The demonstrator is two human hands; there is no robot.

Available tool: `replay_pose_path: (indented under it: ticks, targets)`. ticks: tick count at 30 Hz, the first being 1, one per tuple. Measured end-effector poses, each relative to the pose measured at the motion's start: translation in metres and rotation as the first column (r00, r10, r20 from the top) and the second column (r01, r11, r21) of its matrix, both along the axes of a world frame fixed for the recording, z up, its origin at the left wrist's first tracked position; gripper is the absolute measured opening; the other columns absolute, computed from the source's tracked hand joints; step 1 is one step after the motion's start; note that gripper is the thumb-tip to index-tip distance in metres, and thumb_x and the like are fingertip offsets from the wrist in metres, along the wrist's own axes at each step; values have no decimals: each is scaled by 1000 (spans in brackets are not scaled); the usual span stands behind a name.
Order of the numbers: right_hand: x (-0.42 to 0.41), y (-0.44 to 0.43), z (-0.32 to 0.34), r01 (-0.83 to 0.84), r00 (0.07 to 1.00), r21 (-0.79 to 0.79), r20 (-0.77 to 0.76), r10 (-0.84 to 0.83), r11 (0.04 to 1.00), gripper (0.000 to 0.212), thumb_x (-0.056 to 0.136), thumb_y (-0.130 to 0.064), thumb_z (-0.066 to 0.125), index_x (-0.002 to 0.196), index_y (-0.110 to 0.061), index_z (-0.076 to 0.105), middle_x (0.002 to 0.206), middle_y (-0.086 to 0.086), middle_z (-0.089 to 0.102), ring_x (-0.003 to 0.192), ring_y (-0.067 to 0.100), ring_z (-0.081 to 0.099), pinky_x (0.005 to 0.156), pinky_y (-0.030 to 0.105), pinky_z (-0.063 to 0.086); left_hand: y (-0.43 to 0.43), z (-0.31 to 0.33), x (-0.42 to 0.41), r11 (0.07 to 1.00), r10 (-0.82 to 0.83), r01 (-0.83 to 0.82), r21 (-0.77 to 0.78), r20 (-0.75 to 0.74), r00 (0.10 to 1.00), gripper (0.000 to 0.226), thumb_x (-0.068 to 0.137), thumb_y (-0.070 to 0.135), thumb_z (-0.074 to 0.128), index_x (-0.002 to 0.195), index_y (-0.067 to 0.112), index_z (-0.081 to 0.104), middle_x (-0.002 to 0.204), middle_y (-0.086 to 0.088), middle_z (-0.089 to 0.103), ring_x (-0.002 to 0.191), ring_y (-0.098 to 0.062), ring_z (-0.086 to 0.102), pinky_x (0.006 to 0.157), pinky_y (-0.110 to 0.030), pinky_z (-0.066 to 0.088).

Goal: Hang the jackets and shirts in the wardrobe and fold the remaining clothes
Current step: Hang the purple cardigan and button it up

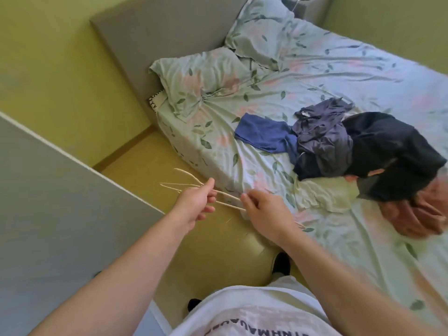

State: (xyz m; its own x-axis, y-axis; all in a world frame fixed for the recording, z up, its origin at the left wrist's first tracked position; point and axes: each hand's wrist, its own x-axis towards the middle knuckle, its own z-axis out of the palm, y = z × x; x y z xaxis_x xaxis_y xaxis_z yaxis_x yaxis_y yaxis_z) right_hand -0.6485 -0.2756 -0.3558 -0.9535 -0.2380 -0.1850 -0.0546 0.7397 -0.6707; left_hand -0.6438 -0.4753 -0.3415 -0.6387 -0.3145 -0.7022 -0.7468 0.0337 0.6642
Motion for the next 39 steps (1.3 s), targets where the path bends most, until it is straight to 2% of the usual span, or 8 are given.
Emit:
replay_pose_path:
  ticks: [7,10,13,18,22,29,35,39]
  targets:
    - [-51,148,-36,173,979,85,95,-180,981,41,102,-55,37,75,-30,55,68,-9,58,62,7,53,57,35,48,148,-24,-93,877,-351,289,-384,-102,931,39,81,45,83,94,21,54,96,-9,68,88,-30,69,83,-44,57]
    - [-62,194,-48,283,948,22,145,-284,959,38,102,-53,40,73,-31,52,65,-9,56,59,8,52,52,31,39,201,-27,-128,795,-513,413,-444,-129,848,24,86,37,79,88,21,62,95,-3,68,86,-20,67,76,-36,56]
    - [-76,227,-57,355,914,24,199,-352,935,37,101,-54,40,76,-32,55,66,-9,58,60,9,55,56,37,51,242,-32,-158,705,-638,513,-490,-120,761,17,92,40,71,88,25,64,81,10,70,77,-3,65,66,-23,49]
    - [-101,255,-72,404,873,-16,307,-380,915,23,98,-56,45,111,-42,57,86,-20,63,74,4,63,64,30,59,301,-45,-199,428,-879,786,-446,-3,477,20,95,37,67,104,19,68,93,5,73,88,-13,67,80,-32,54]
    - [-117,267,-81,586,751,32,355,-557,810,26,103,-41,47,127,-33,56,87,-19,59,71,3,58,48,19,43,332,-71,-227,304,-953,923,-235,-74,295,40,92,9,67,130,25,63,112,11,71,96,-8,67,82,-29,58]
    - [-127,288,-81,781,501,166,410,-762,603,7,104,-28,47,102,-29,53,86,-4,67,77,17,63,66,40,54,354,-159,-320,482,-868,858,-177,39,495,26,89,10,60,110,26,61,109,1,68,93,-17,66,75,-34,57]
    - [-123,284,-94,891,417,138,134,-899,433,25,94,-14,59,79,-31,48,80,-9,53,76,5,50,62,28,43,356,-250,-409,678,-698,729,-88,234,677,35,95,7,60,130,15,56,110,-14,64,96,-30,66,93,-41,57]
    - [-130,271,-128,895,344,137,392,-853,424,34,93,-36,68,71,-20,48,66,-4,51,63,8,51,58,25,39,366,-284,-444,810,-584,578,102,228,779,49,99,10,62,145,20,48,113,-6,61,97,-25,63,87,-38,56]
